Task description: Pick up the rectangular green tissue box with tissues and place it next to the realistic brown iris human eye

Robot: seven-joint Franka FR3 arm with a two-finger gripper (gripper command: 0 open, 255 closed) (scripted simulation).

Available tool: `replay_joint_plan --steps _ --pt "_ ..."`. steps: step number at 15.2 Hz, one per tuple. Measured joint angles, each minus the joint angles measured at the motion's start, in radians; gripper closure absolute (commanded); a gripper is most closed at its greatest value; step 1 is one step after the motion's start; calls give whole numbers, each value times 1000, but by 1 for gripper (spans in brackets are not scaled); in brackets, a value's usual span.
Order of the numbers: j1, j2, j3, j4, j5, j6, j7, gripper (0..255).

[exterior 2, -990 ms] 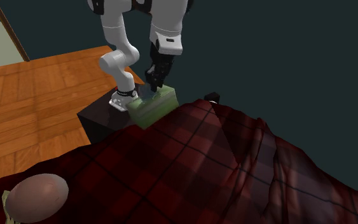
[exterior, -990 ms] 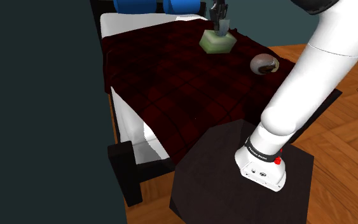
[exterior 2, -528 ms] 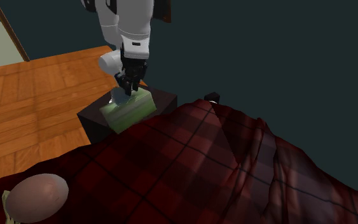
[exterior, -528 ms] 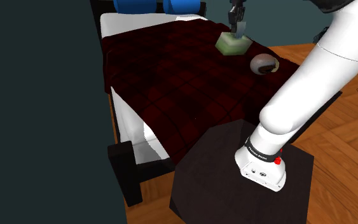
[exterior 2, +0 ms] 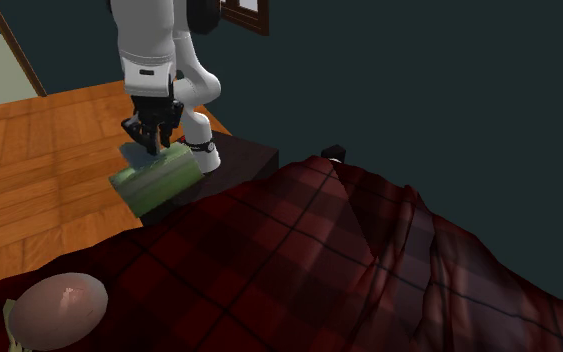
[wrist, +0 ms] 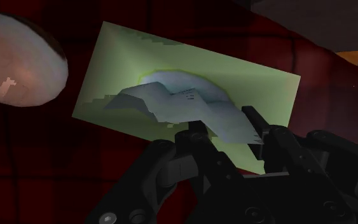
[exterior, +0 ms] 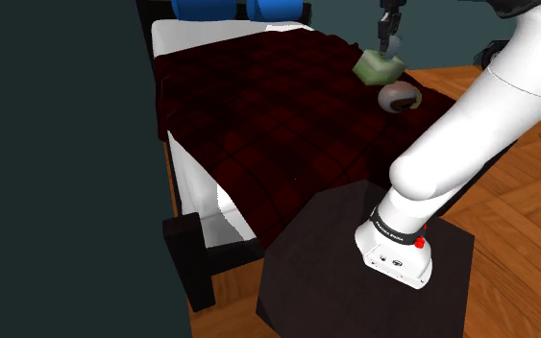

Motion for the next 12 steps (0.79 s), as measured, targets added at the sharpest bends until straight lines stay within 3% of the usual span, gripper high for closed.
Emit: replay_joint_plan --steps 7,12 --pt "-77 4 -101 -4 -27 47 -169 255" --pt "-133 61 -177 54 -10 68 -304 255"
